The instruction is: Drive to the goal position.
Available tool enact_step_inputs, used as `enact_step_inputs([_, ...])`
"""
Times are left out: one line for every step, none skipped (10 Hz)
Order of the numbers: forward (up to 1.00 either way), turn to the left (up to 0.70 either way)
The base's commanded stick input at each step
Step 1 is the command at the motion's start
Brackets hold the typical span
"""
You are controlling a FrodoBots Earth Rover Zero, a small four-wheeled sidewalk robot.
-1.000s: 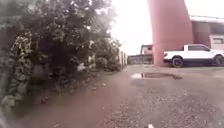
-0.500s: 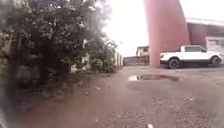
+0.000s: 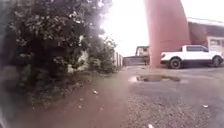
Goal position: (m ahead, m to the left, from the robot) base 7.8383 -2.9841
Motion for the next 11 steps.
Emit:
enact_step_inputs([0.60, 0.00])
enact_step_inputs([0.60, -0.02])
enact_step_inputs([0.60, -0.04])
enact_step_inputs([0.60, -0.04])
enact_step_inputs([0.60, -0.01])
enact_step_inputs([0.60, 0.00])
enact_step_inputs([0.60, 0.00])
enact_step_inputs([0.60, -0.04])
enact_step_inputs([0.60, -0.09])
enact_step_inputs([0.60, -0.12])
enact_step_inputs([0.60, -0.12])
